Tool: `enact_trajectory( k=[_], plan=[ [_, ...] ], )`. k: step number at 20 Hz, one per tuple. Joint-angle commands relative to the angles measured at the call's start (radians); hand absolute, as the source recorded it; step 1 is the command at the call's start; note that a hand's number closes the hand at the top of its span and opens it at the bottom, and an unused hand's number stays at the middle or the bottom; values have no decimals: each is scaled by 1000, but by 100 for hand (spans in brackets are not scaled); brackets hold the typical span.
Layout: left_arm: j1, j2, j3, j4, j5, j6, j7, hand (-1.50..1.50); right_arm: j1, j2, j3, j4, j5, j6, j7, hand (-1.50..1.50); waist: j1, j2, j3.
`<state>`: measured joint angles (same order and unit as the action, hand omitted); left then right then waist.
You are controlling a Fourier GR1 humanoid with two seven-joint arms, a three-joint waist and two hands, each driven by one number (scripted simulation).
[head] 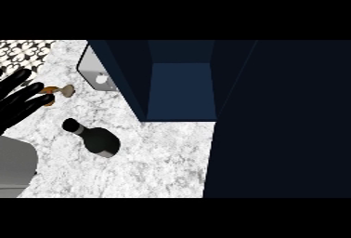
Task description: Pick up the wine, place it into the cabinet and close the cabinet
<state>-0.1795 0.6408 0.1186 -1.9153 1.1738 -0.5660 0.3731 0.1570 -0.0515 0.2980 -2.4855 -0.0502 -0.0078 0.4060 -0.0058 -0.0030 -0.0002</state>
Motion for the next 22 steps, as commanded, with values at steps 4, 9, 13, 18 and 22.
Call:
enact_trajectory(
  k=[4, 9, 13, 18, 22],
  plan=[
    [-35, 26, 51, 56, 48, -5, 71, -150, 44, -20, 73, -183, 48, -37, 107, -150, -4, 1, 0],
    [-59, 41, 58, 42, 62, 27, 113, -150, 1, -20, 157, -207, 145, -107, 186, -150, -7, -1, -1],
    [-79, 12, 47, 112, -16, -23, 107, -150, -25, -7, 217, -152, 179, -150, 151, -150, -13, 1, 0],
    [-58, -1, 48, 77, -19, 10, 127, -150, -46, -47, 208, -196, 171, -175, 194, -150, -10, -2, 0],
    [-59, -76, 26, 147, -137, -51, 79, -150, -101, -71, 162, -210, 142, -200, 253, -150, -12, 1, 0]
  ],
)
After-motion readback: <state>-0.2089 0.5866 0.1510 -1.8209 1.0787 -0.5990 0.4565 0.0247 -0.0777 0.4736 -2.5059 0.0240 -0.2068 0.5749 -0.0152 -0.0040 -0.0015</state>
